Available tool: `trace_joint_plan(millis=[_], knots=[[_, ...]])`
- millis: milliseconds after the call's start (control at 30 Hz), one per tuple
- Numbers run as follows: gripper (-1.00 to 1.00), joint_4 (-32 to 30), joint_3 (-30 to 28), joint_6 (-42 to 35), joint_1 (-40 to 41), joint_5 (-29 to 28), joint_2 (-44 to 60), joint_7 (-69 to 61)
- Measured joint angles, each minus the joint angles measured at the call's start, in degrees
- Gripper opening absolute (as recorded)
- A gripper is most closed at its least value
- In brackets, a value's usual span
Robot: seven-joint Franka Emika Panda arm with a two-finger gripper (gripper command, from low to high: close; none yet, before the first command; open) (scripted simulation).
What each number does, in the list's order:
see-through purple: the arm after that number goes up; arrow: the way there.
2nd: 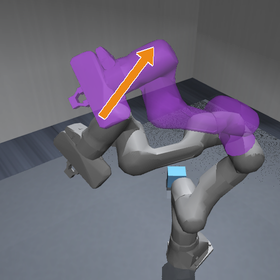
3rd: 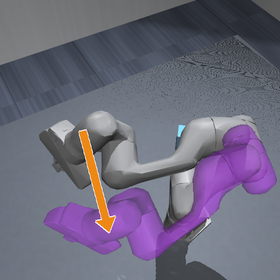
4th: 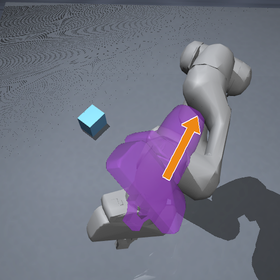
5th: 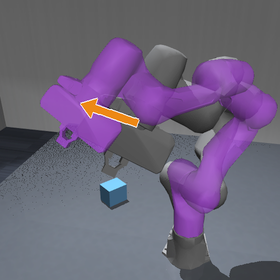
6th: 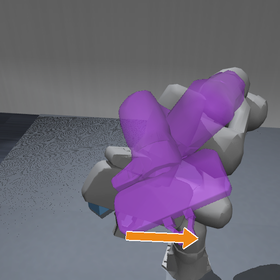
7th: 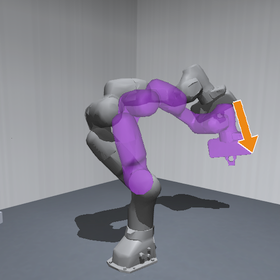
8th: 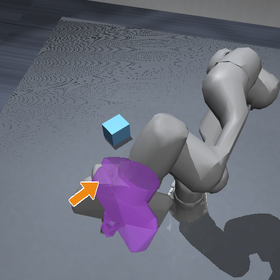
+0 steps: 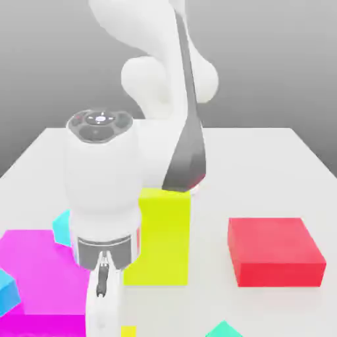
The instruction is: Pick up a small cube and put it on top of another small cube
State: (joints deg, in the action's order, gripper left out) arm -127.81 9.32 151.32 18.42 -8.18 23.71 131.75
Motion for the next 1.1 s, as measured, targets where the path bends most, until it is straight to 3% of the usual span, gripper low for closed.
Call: trace_joint_plan(millis=[67, 100, 300, 533, 833, 1100], knots=[[0.0, 0.8, -1.04, 3.15, -0.79, -0.79, 4.15, 1.06], [-1.0, 1.17, -1.56, 4.57, -1.22, -1.23, 5.99, 1.44], [-1.0, 1.35, -1.84, 5.44, -1.44, -1.42, 6.91, 1.62], [-1.0, -0.39, 1.29, -1.66, 0.31, 0.67, -2.32, -3.55], [-1.0, -10.31, -2.51, -8.56, 4.47, 0.37, -18.22, -4.72], [-1.0, -20.47, -5.78, -13.9, 9.2, 3.94, -34.09, -4.09]])
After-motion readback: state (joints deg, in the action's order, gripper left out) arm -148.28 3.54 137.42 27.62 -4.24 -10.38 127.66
